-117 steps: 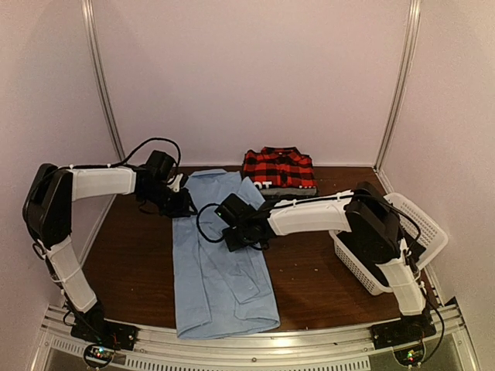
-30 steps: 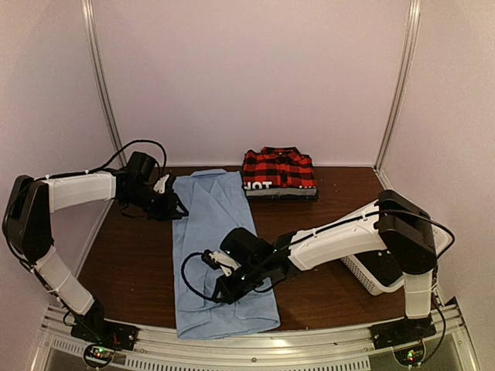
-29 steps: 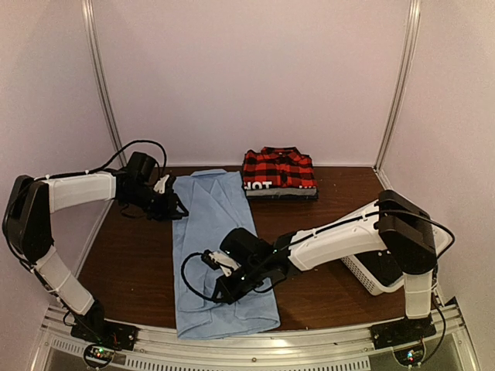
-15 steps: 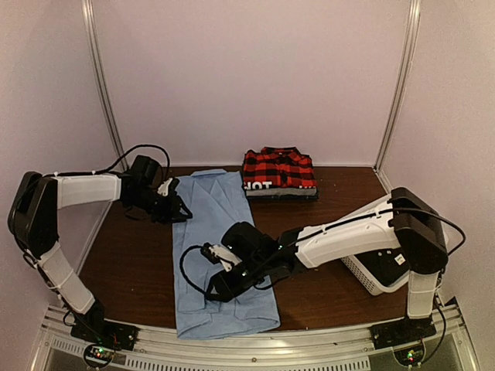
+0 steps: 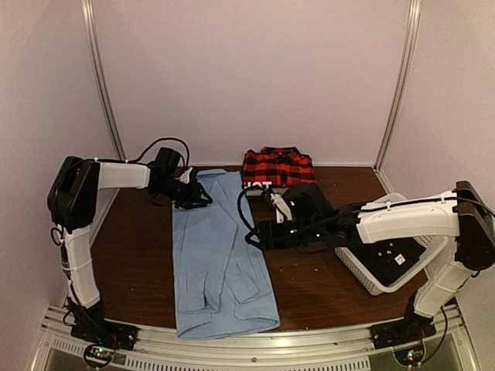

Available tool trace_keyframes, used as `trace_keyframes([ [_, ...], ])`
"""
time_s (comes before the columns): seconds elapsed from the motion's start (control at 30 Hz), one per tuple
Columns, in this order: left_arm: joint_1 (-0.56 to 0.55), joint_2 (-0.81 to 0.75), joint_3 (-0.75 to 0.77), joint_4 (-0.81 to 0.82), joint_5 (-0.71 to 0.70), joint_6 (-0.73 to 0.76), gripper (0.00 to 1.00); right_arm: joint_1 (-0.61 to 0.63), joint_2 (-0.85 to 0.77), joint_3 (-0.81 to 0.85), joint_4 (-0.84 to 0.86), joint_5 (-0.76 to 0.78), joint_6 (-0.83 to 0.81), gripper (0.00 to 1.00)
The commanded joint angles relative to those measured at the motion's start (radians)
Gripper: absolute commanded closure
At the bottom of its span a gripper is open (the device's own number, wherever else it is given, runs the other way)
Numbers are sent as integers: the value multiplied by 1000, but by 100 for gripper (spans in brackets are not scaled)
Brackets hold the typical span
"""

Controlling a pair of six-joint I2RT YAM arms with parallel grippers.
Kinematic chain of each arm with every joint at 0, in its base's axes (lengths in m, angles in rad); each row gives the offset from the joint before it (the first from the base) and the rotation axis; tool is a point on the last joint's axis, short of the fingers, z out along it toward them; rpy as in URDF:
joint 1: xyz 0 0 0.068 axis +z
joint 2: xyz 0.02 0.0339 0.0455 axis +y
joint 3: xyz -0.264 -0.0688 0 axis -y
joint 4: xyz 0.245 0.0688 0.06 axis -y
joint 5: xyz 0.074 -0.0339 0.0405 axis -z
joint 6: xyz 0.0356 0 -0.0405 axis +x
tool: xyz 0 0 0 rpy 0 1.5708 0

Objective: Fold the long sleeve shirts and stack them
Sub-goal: Fold the sleeve of the rectangle-folded shirt, then smooth out the rectangle-folded shirt at the center of the board.

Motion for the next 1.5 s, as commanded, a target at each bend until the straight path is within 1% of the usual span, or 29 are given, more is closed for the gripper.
trace_keyframes([
  [0.0, -2, 134, 163, 17, -15, 18, 71, -9, -118, -67, 58, 83, 45, 48],
  [0.2, 3, 333, 350, -21, -17, 25, 71, -14, -261, -152, 39, 137, 55, 48],
  [0.37, 12, 416, 433, -25, -30, 26, 71, -15, -363, -213, 40, 166, 76, 48],
  [0.53, 14, 423, 468, -27, -1, 58, 71, -14, -423, -246, 30, 189, 80, 47],
  [0.7, 14, 327, 488, -32, 14, 104, 71, -14, -420, -248, 29, 189, 72, 47],
  [0.8, 32, 250, 438, -17, -2, 120, 70, -14, -396, -237, 30, 177, 64, 47],
  [0.9, 71, 196, 344, 28, 47, 117, 70, -13, -365, -230, 47, 148, 61, 47],
  [1.0, 99, 186, 282, 44, 135, 126, 70, -13, -322, -218, 75, 124, 59, 46],
  [1.07, 101, 187, 246, 44, 156, 144, 70, -13, -278, -200, 102, 112, 52, 45],
  [1.17, 106, 197, 203, 49, 168, 161, 70, -14, -179, -125, 129, 91, 22, 45],
  [1.27, 125, 227, 198, 72, 176, 150, 70, -15, -73, -33, 154, 77, 5, 45],
  [1.47, 164, 359, 339, 66, 192, 114, 70, -36, 142, 83, 299, -8, 45, 45],
])
